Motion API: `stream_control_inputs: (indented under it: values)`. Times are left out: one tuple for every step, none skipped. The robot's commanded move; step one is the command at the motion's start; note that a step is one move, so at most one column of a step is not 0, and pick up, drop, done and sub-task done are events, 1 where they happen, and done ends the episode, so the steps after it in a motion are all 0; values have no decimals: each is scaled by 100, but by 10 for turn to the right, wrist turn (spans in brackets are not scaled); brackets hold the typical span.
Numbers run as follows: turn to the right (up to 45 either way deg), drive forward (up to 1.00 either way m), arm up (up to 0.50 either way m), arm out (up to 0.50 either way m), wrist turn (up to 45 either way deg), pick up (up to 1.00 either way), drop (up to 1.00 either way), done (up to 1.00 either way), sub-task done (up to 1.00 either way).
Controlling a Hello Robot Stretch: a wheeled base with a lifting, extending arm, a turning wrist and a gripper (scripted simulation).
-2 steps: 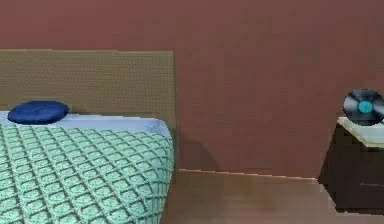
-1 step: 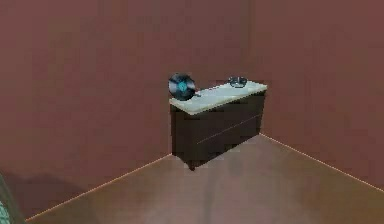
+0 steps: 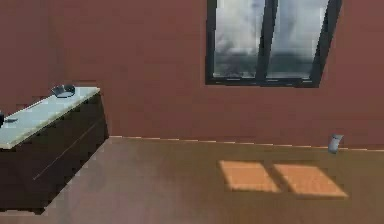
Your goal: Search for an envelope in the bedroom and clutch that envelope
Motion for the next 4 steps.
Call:
stream_control_inputs:
  values:
    - [450,0,0,0,0,0,0,0,0]
    - [210,0,0,0,0,0,0,0,0]
    - [0,0,50,0,0,0,0,0,0]
    - [0,0,30,0,0,0,0,0,0]
